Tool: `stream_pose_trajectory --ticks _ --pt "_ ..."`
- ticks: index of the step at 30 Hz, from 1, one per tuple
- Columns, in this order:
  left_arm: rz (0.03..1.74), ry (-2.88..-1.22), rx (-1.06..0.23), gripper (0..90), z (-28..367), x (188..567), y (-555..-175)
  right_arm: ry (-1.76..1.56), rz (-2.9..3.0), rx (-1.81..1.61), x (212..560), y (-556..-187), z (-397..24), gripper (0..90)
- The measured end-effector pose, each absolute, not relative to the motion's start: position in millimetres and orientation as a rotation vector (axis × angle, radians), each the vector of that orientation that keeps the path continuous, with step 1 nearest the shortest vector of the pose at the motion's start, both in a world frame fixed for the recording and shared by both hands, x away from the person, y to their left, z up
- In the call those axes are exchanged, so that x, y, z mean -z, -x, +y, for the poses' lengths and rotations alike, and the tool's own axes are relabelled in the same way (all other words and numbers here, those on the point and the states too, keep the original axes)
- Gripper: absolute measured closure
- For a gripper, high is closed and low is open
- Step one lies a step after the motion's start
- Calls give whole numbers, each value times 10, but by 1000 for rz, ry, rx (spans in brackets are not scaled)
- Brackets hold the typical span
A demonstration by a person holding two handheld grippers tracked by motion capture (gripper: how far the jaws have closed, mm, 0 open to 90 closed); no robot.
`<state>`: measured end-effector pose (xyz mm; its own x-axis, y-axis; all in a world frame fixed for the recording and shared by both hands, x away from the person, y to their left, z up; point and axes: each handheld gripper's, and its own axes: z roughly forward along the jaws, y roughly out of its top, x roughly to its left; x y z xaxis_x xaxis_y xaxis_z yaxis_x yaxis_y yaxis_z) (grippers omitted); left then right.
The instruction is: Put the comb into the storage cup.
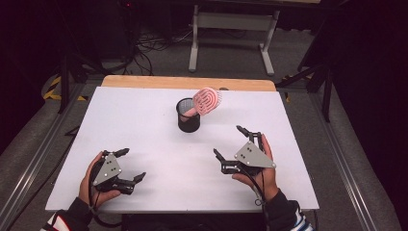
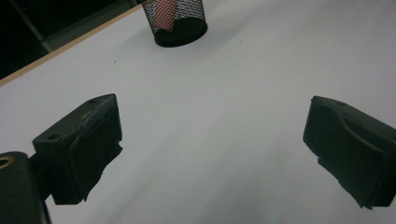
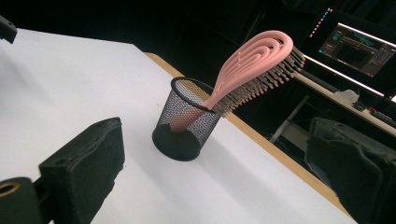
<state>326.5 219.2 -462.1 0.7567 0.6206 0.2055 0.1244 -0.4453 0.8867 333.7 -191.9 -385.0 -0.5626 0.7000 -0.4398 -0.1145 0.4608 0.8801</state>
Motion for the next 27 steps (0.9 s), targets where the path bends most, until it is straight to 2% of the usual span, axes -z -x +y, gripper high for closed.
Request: stream_pose_trajectory --ticks 27 --pt "561 -1981 -645 53 2192 4621 -3263 -505 1888 -1148 4050 -3211 -2118 57"
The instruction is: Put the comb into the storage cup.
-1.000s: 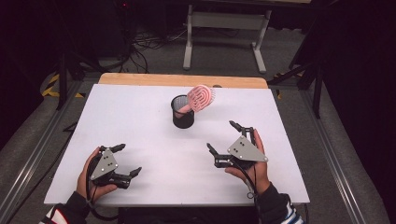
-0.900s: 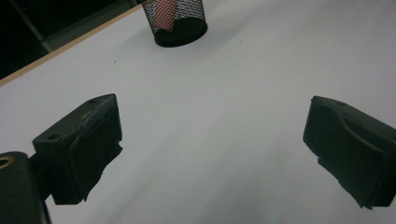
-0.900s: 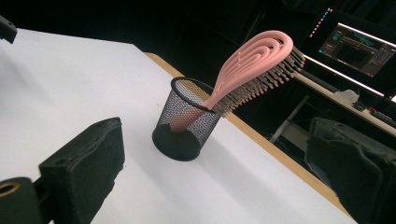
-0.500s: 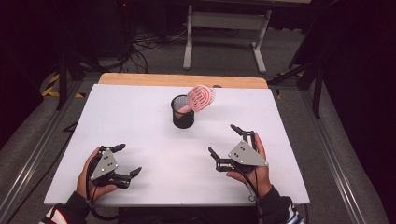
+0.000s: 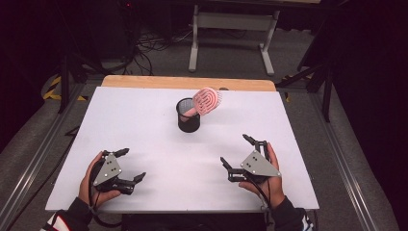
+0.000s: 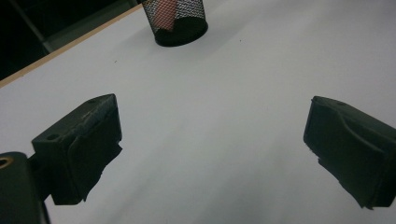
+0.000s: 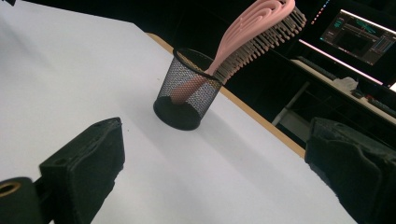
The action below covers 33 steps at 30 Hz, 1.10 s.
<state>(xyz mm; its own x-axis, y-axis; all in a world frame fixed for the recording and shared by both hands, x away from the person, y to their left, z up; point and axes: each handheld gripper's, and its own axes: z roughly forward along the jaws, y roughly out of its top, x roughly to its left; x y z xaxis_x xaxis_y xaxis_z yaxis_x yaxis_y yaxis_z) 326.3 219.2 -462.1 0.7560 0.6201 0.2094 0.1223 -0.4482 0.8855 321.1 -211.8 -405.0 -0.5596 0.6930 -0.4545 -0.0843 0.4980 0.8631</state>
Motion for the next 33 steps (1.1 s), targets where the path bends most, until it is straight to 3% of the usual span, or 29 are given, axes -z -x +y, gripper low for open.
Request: stream_pose_trajectory --ticks 33 --pt "550 -1982 -647 51 2189 4615 -3254 -578 1957 -1078 4380 -3115 -2419 43"
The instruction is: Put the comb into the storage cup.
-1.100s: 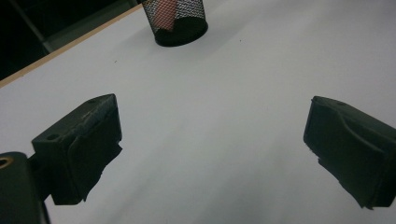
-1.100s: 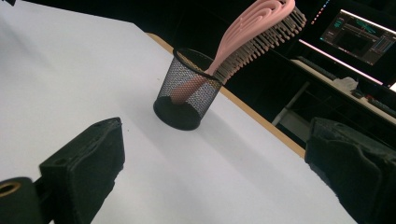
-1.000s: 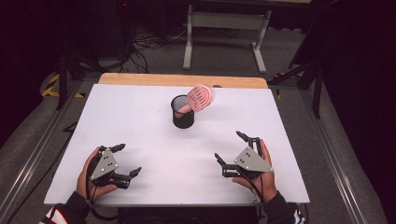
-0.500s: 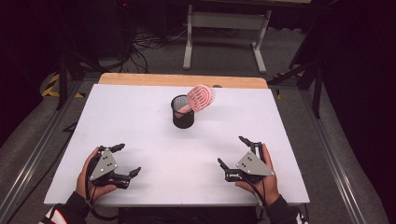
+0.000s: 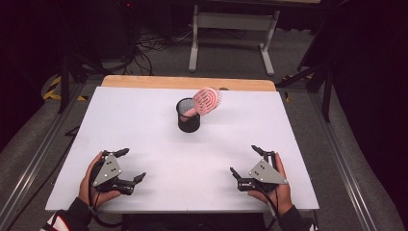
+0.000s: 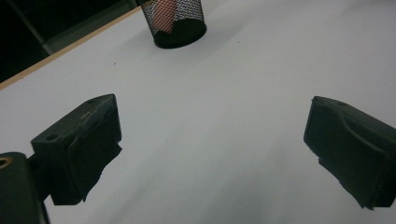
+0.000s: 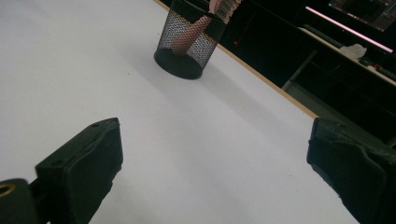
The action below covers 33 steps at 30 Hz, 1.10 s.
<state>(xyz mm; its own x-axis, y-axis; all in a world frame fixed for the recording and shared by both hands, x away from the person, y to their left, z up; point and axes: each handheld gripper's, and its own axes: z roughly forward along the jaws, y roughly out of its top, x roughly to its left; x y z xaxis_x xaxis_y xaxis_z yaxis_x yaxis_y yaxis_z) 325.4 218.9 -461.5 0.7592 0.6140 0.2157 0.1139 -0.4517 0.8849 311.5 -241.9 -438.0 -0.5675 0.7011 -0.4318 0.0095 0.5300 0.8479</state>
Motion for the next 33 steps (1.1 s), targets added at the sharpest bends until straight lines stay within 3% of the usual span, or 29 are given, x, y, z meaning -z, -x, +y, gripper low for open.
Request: stream_pose_trajectory --ticks 33 --pt "539 -1993 -652 51 2142 4613 -3250 -678 1960 -1089 4529 -3058 -2717 35"
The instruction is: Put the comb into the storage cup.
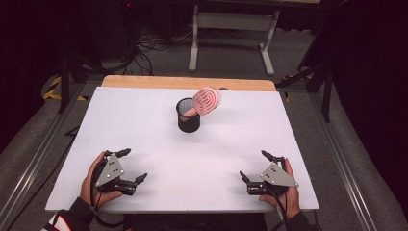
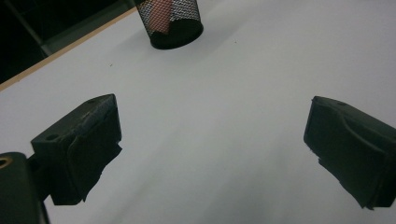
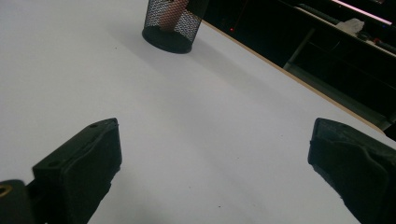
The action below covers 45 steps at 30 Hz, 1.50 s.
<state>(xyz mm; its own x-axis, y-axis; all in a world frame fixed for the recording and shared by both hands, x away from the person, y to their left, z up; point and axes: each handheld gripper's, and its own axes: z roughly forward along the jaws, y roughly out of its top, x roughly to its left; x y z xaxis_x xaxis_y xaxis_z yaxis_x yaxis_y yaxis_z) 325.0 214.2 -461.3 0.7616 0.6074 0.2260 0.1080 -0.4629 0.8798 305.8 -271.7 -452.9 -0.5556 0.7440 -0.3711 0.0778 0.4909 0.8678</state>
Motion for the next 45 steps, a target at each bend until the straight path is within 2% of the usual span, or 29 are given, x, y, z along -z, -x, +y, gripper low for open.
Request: stream_pose_trajectory --ticks 45 --pt "543 -1990 -653 50 2153 4618 -3248 -679 1942 -1109 4490 -3059 -2715 36"
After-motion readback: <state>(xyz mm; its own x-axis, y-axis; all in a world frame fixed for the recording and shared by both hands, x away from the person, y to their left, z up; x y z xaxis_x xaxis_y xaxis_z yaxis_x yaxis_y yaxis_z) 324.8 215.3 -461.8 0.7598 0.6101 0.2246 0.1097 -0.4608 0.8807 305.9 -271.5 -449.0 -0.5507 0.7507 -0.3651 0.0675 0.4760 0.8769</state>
